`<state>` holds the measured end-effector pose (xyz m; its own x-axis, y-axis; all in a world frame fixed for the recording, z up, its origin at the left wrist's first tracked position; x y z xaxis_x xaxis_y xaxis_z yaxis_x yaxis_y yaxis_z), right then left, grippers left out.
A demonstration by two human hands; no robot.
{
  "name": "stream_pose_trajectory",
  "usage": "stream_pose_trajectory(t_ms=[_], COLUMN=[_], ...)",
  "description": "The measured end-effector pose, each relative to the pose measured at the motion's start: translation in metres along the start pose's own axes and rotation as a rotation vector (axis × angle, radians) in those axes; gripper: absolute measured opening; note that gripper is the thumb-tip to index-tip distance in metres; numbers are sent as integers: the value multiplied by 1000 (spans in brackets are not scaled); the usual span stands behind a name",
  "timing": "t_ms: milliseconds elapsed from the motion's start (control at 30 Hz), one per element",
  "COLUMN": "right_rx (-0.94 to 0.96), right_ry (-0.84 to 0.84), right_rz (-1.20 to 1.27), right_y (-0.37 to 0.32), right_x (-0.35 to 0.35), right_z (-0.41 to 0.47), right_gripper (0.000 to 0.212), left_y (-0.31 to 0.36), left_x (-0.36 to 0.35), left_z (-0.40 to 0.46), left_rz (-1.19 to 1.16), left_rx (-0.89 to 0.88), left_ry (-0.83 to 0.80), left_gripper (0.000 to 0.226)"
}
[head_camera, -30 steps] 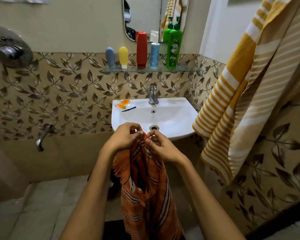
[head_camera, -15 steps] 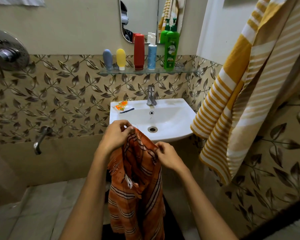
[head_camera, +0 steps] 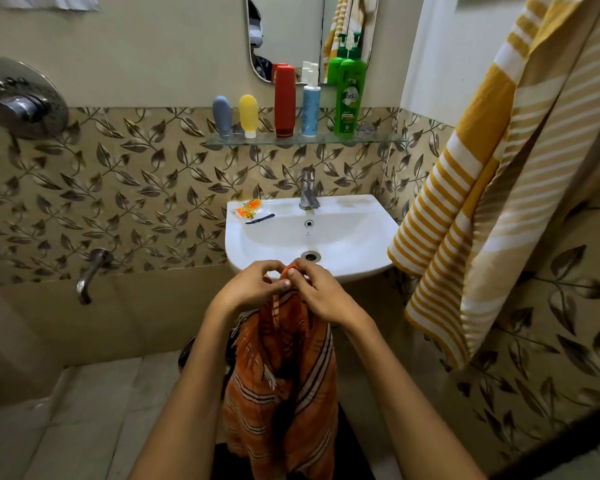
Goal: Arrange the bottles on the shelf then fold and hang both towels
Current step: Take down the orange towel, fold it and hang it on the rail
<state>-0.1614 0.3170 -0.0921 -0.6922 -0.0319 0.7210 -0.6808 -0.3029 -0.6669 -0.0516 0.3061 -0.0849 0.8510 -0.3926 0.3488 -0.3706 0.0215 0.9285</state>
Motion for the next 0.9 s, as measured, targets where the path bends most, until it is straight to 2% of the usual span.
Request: stream_pose_trajectory(t_ms=[33, 100, 200, 300, 400, 533, 733, 800, 900], right_rx=[0, -2, 11, 2, -82, -250, -257, -213, -125], right_ry=[11, 21, 13, 57, 102, 84, 83, 88, 93], right_rz=[-5, -10, -49, -131, -215, -203, -115, -106, -71], right_y=[-1, -2, 0, 7, 22, 49, 51, 42, 27], right_x=[2, 3, 3, 5, 4, 1, 5, 6, 7], right_z=[0, 0, -1, -7, -15, -22, -16, -15, -12], right_gripper=[24, 19, 14, 27, 27, 13, 23, 30, 32], left_y=[1, 3, 11, 18, 25, 33, 18, 11, 7], left_x=[3, 8, 12, 8, 6, 19, 39, 35, 17], left_z=[0, 0, -2, -5, -10, -15, -10, -9, -6], left_rz=[23, 61, 89, 127, 103, 54, 33, 11, 55], left_rx=[-14, -33, -69, -106, -158, -199, -112, -61, -41], left_ry=[44, 124, 181, 156, 156, 193, 412, 379, 197], left_gripper=[5, 17, 21, 21, 23, 24, 15, 36, 57])
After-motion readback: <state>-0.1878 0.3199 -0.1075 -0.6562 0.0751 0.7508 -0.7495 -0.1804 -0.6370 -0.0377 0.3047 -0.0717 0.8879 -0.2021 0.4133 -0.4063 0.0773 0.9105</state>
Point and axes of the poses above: each hand's wrist, its own z-axis towards the middle knuckle, its own x-axis out of the back of the hand, y = z × x, the point moved 7 cm from there along z, towards the middle knuckle, and after that the axes turned 14 degrees about -z, right-handed, at the moved point
